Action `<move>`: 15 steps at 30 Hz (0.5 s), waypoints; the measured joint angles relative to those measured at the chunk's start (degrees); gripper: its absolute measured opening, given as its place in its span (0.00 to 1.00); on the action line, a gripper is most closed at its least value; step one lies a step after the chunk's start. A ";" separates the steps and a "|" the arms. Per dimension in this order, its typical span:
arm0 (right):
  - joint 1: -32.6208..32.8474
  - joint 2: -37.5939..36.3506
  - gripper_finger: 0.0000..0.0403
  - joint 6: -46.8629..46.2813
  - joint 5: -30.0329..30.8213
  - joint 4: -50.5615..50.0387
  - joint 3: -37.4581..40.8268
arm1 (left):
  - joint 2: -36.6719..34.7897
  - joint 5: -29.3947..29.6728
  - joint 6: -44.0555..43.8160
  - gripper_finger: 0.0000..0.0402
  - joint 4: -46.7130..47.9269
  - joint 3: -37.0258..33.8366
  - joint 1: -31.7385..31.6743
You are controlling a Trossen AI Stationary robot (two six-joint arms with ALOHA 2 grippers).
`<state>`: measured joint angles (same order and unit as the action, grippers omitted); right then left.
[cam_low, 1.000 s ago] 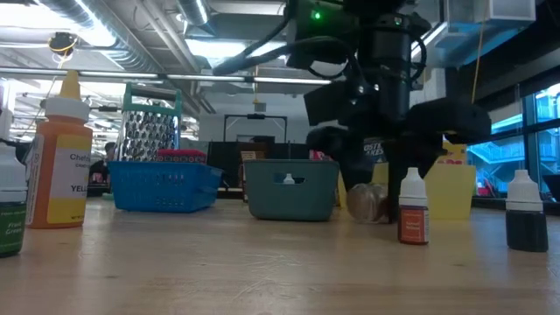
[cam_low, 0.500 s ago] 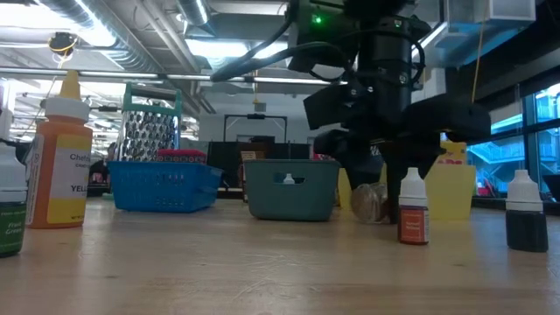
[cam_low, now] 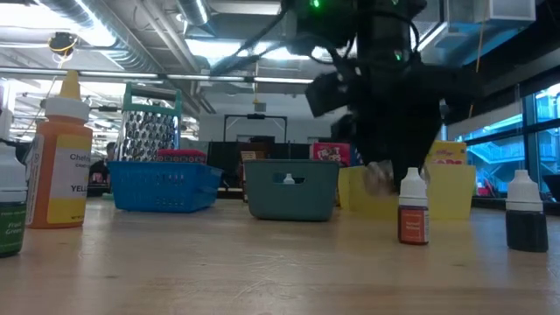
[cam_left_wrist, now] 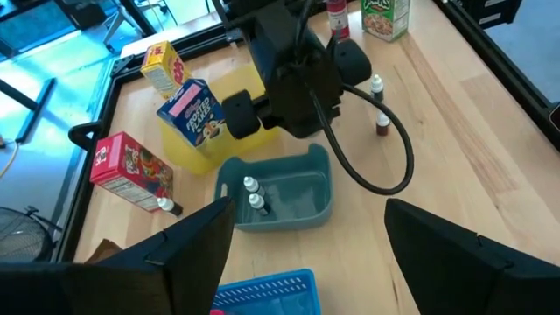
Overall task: Pick & Place Kitchen Items
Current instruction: Put the right brown seasoning bottle into the blue bin
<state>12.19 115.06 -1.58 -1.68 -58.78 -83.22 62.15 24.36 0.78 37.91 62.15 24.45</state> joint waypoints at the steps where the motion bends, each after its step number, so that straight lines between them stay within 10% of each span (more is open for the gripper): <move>1: 0.00 -0.02 0.49 -0.68 -0.01 -1.19 -0.87 | 0.00 0.00 0.00 0.73 0.09 0.00 -0.01; 15: 1.93 -0.10 0.49 -2.46 0.10 -16.88 -21.65 | 0.84 0.65 9.98 0.73 4.03 0.00 1.39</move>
<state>14.11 114.96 -4.04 -1.58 -75.66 -104.87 62.99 25.01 10.75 41.94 62.15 25.84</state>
